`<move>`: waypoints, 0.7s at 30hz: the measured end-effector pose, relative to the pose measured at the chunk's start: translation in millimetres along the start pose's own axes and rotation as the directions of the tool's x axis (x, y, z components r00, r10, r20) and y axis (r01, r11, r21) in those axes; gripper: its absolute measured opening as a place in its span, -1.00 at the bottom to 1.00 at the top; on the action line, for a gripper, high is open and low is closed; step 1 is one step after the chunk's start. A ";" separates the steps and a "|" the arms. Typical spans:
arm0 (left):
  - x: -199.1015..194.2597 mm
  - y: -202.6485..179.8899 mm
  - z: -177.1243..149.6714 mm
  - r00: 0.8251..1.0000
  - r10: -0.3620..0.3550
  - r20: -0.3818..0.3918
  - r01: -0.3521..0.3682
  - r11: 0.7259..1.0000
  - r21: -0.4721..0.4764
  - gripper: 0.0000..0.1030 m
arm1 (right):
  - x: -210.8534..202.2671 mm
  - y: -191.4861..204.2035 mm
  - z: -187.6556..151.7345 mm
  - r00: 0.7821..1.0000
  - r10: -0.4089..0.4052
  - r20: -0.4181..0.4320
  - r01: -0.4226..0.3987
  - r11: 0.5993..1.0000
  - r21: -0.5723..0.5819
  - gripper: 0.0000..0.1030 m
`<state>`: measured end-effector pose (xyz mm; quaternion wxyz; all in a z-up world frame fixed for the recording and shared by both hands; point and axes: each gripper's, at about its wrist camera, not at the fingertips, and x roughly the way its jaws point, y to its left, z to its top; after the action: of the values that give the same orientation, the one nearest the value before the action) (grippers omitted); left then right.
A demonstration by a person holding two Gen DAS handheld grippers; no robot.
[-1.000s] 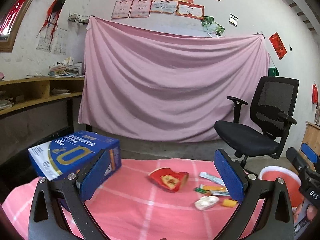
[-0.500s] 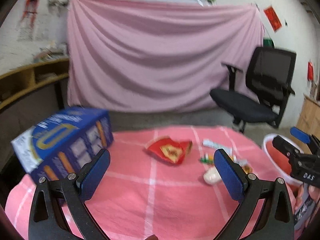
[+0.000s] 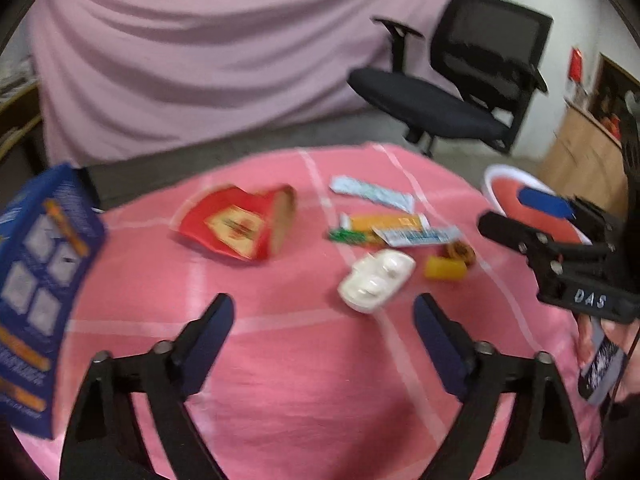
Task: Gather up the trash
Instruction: 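Grasp the white case with the left tool while the right tool grasps the brown peel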
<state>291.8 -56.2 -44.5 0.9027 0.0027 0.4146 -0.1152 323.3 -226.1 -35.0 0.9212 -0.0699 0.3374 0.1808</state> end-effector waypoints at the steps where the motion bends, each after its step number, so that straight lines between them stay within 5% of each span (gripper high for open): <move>1: 6.5 -2.4 1.4 0.999 -0.018 -0.028 0.019 1.000 0.006 0.39 | 2.0 -2.0 -0.4 1.000 0.006 -0.014 -0.006 1.000 0.008 0.64; 8: 19.3 -14.9 16.0 0.997 -0.038 -0.064 0.041 0.998 0.047 0.22 | 10.3 -13.0 0.9 0.997 0.033 -0.064 -0.029 0.998 0.060 0.56; 15: 31.5 -22.1 17.5 0.995 -0.035 -0.091 0.043 0.995 0.090 -0.47 | 16.7 -16.9 0.1 0.993 0.064 -0.103 -0.056 0.996 0.076 0.56; 21: 21.7 -19.5 8.6 0.997 -0.019 -0.077 0.024 0.998 0.059 -0.51 | 26.7 -13.1 -1.3 0.982 0.107 -0.156 -0.099 0.993 0.059 0.43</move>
<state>307.7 -80.5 -53.3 0.8844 0.0295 0.4451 -0.1370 346.3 -230.8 -53.2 0.8822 -0.0428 0.4176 0.2134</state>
